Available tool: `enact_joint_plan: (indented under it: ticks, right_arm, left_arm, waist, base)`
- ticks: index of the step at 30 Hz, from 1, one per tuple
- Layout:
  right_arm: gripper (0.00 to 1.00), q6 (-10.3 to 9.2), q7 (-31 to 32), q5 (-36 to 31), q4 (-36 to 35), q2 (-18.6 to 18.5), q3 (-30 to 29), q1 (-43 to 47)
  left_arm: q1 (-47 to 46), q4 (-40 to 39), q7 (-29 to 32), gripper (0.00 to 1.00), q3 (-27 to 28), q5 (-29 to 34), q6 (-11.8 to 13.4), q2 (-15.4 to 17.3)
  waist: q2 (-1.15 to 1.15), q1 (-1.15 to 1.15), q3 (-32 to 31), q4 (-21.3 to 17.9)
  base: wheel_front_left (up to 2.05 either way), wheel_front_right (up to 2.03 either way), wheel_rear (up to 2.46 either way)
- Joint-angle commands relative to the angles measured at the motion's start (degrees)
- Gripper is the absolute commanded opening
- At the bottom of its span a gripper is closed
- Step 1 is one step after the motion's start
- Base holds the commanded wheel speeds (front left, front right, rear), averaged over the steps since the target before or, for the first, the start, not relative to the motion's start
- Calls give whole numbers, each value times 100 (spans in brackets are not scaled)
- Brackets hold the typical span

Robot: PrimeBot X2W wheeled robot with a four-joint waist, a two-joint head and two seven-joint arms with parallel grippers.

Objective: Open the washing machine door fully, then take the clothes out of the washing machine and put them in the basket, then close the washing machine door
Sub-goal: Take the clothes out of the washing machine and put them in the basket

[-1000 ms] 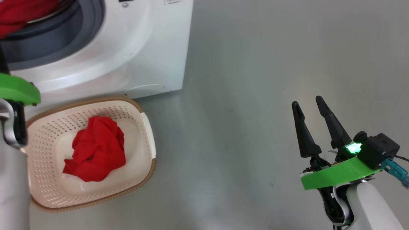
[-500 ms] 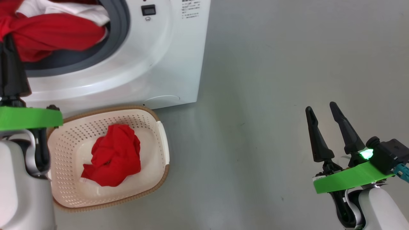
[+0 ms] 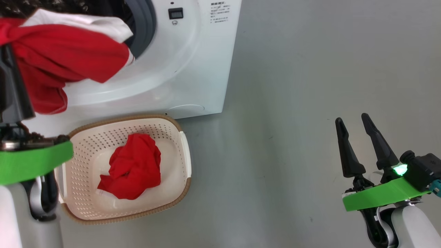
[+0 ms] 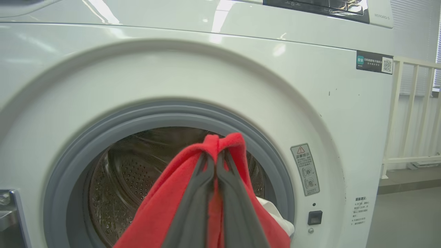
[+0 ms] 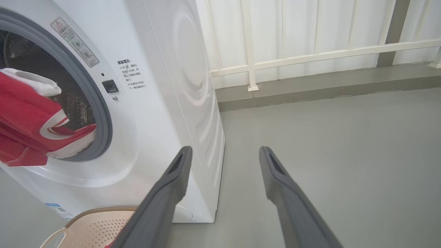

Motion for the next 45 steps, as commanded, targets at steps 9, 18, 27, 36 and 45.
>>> enact_joint_plan:
  ticks: [9,18,27,36,45]
  right_arm:
    - [100,36,-37,-38,-192,-90,114,36]
    - [100,36,-37,-41,-216,-52,199,-109]
    - [100,36,-37,-62,-247,-8,296,-292]
    - [100,36,-37,-67,-289,89,358,-502]
    - [100,36,-37,-82,-343,196,419,-728]
  left_arm:
    - [575,-564,-27,0,55,13,-31,-22]
    - [832,291,-27,0,-114,20,-35,-105]
    - [544,1360,-27,0,-251,5,-39,61]
    - [34,2502,-27,0,-352,-6,-40,352]
    - [-509,3567,-27,0,-559,47,-40,612]
  waist:
    - [0,0,84,88]
    - [0,0,410,96]
    - [0,0,851,54]
    - [0,0,1450,-56]
    - [0,0,2011,-209]
  base:
    - [0,0,0]
    - [0,0,0]
    - [0,0,0]
    - [0,0,0]
    - [0,0,0]
